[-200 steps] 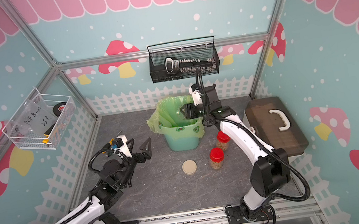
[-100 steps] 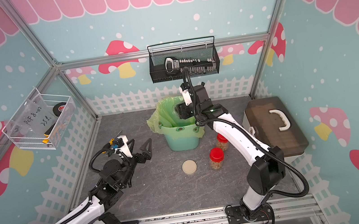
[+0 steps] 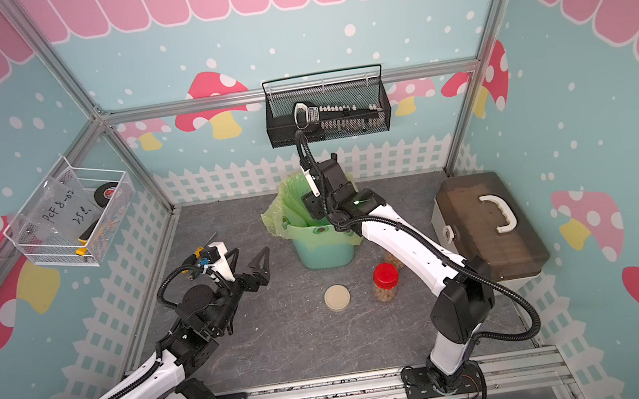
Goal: Empty moldy peanuts from jars
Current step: Pour the moldy peanuts from the jar into the trash bin.
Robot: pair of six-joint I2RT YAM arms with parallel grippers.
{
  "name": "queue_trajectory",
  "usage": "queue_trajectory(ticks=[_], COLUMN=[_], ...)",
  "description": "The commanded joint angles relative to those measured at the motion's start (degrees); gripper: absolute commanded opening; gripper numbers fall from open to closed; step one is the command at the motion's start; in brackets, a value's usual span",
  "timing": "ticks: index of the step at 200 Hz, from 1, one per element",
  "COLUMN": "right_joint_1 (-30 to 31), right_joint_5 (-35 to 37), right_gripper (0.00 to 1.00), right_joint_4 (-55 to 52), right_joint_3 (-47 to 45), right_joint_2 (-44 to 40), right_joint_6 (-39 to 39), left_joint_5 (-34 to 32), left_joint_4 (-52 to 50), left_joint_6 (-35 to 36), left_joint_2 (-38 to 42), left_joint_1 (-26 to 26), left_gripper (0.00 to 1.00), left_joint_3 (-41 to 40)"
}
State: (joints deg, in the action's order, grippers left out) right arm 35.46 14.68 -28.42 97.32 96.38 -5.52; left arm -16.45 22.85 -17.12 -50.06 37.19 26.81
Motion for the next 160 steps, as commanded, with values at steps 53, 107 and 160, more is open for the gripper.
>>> queue_trajectory(ticks=[53,107,160], right_joint_1=[4.90,6.55,7.02], right_joint_5=[18.08,24.03,25.86], right_gripper=[0.44,0.44,0.45], right_joint_4=[2.47,4.58,6.95], right_joint_3=[5.72,7.54,6.90], right_joint_2=[4.43,6.80,6.89], right_joint_6=[11.81,17.52,20.11], left_joint_5=[0.30,0.06,0.15], left_joint_4=[-0.57,-1.02,-0.98], left_joint_6=[0.73,1.17,1.29], left_joint_2=[1.11,1.81,1.94], left_joint_1=[-0.44,-0.45,-0.49], left_gripper=[0.99,0.99,0.99], left_joint_3=[0.87,0.62,0.57])
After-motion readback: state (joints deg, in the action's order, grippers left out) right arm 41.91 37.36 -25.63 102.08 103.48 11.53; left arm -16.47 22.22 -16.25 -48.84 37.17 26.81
